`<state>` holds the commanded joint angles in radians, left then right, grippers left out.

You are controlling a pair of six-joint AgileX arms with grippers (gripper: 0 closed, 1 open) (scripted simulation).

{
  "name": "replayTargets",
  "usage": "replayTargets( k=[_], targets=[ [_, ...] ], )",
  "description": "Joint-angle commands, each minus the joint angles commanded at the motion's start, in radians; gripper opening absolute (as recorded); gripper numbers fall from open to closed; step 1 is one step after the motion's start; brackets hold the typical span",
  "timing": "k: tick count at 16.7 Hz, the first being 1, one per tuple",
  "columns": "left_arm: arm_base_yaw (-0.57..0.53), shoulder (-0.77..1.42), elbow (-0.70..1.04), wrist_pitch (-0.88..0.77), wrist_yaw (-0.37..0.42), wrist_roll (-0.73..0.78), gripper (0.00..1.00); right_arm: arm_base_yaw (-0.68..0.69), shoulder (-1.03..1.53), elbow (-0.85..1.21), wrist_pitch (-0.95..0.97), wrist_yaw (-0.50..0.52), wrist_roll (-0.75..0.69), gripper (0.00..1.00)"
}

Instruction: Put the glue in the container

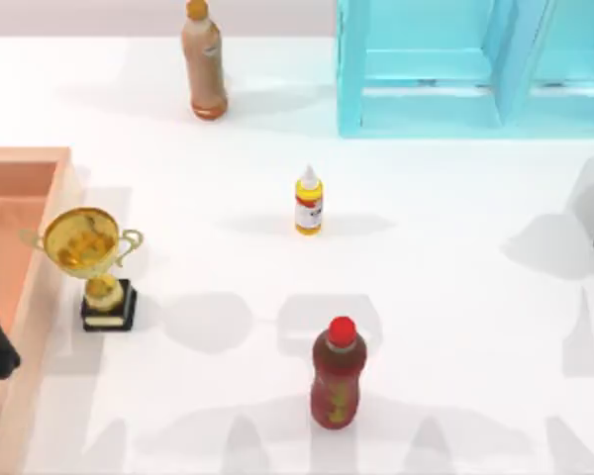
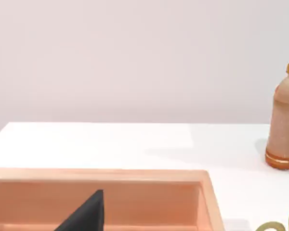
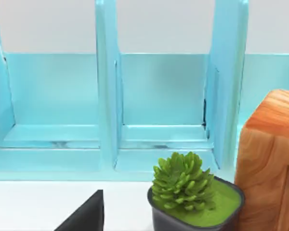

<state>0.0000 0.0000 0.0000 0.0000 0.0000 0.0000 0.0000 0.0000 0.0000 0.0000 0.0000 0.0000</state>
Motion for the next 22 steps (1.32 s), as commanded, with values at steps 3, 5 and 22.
replayTargets(
  k=[3, 5, 22],
  targets=[
    [-0.006, 0.010, 0.007, -0.001, -0.004, -0.004, 1.00, 0.000, 0.000, 0.000, 0.000, 0.000, 0.000, 1.00],
    [-0.035, 0.062, 0.042, -0.004, -0.025, -0.026, 1.00, 0.000, 0.000, 0.000, 0.000, 0.000, 0.000, 1.00],
    [-0.687, 1.551, 0.908, -0.040, -0.469, -0.486, 1.00, 0.000, 0.000, 0.000, 0.000, 0.000, 0.000, 1.00]
  ],
)
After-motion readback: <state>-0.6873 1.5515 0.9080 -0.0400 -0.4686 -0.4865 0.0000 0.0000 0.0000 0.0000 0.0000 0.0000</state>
